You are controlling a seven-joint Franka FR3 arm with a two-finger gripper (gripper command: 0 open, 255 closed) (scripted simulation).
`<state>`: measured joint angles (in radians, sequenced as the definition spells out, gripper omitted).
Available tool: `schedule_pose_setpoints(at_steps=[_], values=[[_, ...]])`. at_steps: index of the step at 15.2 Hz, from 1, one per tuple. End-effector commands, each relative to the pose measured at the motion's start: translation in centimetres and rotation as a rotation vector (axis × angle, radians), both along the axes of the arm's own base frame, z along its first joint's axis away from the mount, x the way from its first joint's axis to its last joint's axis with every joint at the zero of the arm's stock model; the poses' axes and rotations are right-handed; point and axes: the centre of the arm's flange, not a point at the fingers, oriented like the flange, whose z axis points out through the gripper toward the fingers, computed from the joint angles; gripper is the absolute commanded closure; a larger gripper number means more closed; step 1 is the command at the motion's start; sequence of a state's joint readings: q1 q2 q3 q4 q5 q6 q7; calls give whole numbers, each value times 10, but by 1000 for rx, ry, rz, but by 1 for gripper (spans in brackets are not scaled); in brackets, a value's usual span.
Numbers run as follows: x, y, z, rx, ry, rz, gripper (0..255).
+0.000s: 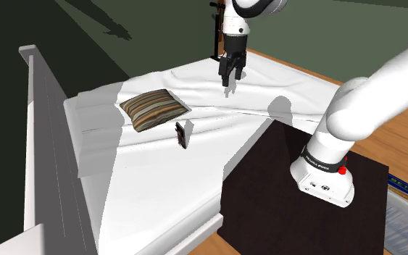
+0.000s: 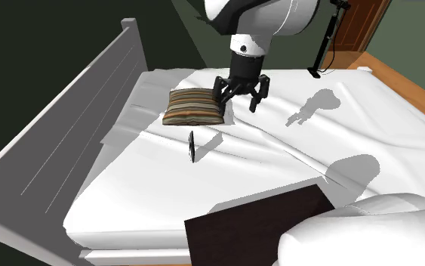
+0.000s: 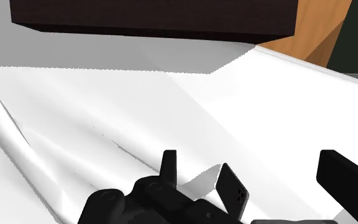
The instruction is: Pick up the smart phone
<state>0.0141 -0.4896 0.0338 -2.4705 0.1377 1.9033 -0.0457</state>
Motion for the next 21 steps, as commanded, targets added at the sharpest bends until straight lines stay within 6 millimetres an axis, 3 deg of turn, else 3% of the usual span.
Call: schedule_pose_setpoints(at_steps=[1, 21], values=[[23, 13, -17, -4, 3, -4, 0], [187, 108, -211, -46, 61, -42, 0]])
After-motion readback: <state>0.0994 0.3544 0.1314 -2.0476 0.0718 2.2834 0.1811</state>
